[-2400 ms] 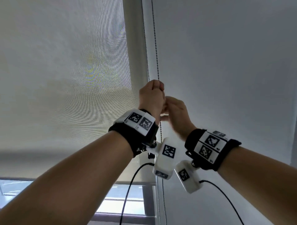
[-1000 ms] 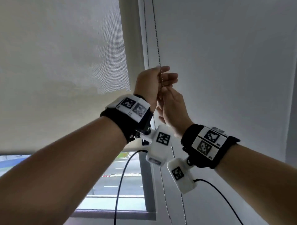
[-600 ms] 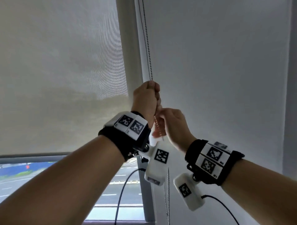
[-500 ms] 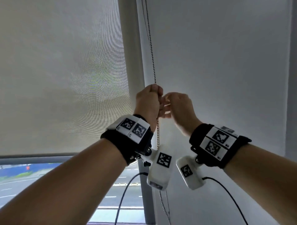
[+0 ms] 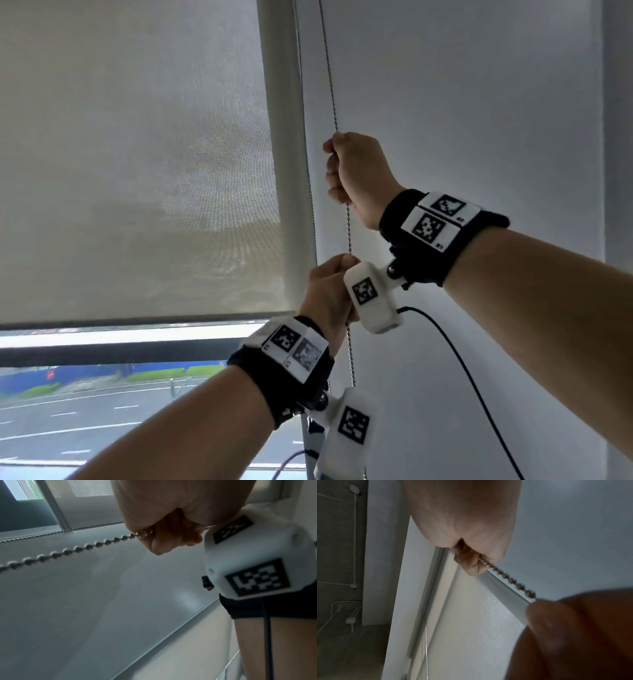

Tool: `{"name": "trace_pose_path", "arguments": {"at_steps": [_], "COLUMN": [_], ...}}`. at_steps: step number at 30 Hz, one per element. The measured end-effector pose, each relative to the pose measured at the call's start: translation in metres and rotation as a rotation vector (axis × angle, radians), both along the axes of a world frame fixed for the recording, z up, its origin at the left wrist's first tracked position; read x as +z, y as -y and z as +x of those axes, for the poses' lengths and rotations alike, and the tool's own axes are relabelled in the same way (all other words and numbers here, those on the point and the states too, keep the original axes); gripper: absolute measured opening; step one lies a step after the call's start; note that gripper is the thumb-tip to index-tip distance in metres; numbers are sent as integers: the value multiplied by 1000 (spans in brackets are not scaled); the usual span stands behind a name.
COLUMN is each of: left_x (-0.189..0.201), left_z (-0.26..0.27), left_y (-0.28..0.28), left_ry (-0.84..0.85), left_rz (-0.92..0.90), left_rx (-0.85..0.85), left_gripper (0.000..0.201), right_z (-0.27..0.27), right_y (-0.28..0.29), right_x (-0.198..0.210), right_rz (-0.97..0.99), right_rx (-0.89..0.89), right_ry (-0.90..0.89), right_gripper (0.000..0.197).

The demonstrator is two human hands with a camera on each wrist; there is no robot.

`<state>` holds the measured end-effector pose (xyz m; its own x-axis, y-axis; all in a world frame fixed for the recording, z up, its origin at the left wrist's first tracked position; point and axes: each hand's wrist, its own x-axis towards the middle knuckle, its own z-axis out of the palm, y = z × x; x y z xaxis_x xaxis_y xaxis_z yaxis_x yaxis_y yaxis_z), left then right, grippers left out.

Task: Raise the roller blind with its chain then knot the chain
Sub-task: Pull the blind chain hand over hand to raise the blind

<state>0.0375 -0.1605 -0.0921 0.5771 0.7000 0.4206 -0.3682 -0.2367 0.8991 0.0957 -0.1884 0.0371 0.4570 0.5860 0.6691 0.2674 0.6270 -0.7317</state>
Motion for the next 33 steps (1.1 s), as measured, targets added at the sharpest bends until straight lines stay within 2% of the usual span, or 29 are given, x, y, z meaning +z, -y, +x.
{"name": "trace_pose_path", "arguments": {"at_steps": [6, 10, 13, 15, 18, 22, 25, 29, 33], "left_x": [-19, -18, 0, 17, 39, 54, 54, 46, 40], "left_z": [-2, 1, 4, 5, 6, 13, 21, 27, 35], "left_y": [-5, -15, -23, -26, -30, -33, -35, -42, -44], "left_ry": [-64, 27, 169, 215, 198, 176, 175, 192, 151], "left_rz": [9, -36, -109, -71, 53, 97, 71, 4, -15], "left_rx": [-73, -158, -131, -81, 27, 43, 12, 3, 98], "left_gripper": [32, 23, 20, 23, 24, 34, 34, 32, 29], "right_z": [0, 5, 12, 17, 23, 23, 23, 24, 24], "right_y": [2, 0, -4, -12, -23, -35, -42, -45, -50], "right_x": [-23, -37, -47, -57, -78, -117, -144, -169, -180], "right_rz": [-3, 22, 44, 74, 59, 40, 36, -35, -37], "right_rx": [6, -1, -3, -32, -73, 29, 115, 98, 199], "right_ry": [7, -1, -12, 15, 50, 68, -19, -132, -225], "right_gripper": [33, 35, 35, 36, 38, 40, 41, 37, 37]}}
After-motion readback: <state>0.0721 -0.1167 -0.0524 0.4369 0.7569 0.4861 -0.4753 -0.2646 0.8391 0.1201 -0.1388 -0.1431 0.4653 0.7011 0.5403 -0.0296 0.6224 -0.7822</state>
